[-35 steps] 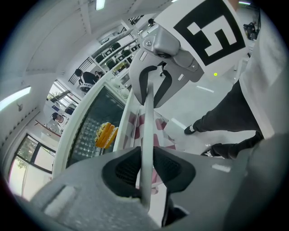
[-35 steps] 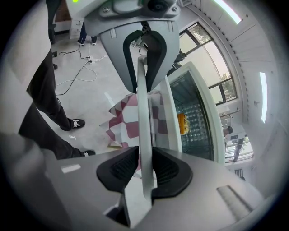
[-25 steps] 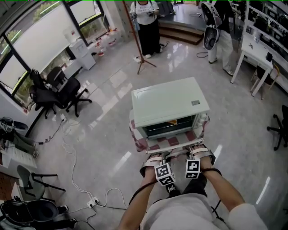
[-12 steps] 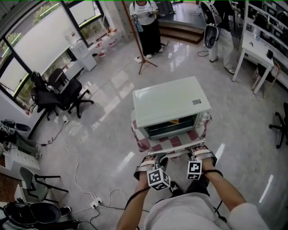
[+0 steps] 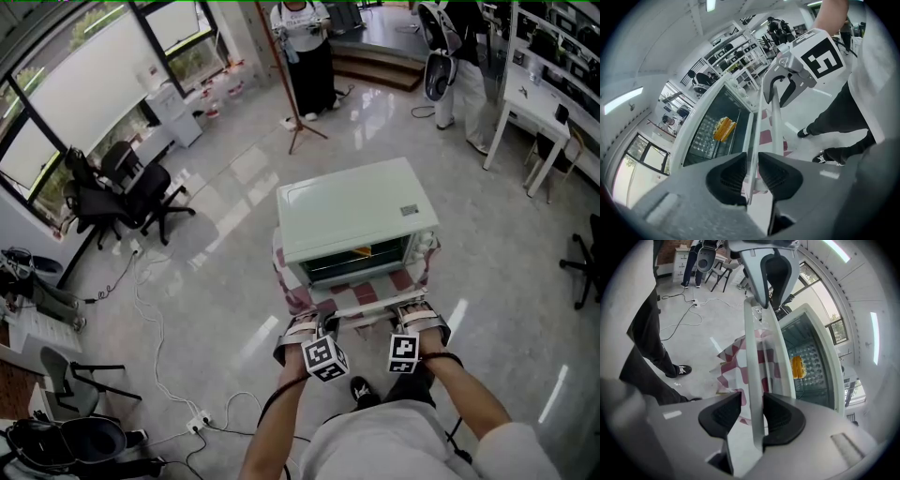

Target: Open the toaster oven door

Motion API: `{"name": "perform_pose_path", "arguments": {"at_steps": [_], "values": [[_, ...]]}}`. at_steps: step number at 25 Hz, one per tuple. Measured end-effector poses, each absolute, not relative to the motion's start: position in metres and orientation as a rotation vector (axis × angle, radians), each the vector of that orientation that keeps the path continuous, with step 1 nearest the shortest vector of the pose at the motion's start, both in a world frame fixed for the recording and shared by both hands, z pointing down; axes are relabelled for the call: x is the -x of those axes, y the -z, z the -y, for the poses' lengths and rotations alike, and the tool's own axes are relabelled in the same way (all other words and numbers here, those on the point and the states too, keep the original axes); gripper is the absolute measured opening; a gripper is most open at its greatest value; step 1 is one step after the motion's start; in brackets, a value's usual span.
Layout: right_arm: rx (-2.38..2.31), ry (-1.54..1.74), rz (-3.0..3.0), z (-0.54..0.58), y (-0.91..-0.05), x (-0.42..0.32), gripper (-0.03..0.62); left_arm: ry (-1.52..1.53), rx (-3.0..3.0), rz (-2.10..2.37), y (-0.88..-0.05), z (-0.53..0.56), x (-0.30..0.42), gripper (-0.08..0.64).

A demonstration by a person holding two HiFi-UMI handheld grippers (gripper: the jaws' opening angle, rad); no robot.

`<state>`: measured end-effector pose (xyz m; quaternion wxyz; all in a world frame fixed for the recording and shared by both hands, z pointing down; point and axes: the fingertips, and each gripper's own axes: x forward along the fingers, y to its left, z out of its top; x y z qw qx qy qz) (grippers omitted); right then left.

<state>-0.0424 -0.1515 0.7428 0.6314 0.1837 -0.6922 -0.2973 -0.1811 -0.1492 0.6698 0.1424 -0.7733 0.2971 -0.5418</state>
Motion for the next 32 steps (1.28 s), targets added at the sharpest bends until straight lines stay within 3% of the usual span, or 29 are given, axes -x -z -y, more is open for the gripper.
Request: {"name": "perform_pose_path", "arguments": {"at_steps": [5, 24, 32], "values": [[-0.434, 0.659, 1.601, 0.147, -0.742, 0.041, 0.129, 1.587, 2.219, -0.814, -0.678, 0.147, 0.179, 0.043], [-0.493, 0.739, 1.759, 0.147, -0.671, 0.037, 0.109, 1.591, 2.214, -0.797, -0.687, 0.140, 0.177, 0.043], [-0.420, 0.662, 1.745, 0.144, -0.684, 0.032, 0.033, 1.597, 2.229, -0.801, -0.690, 0.135, 0.176, 0.046]]}}
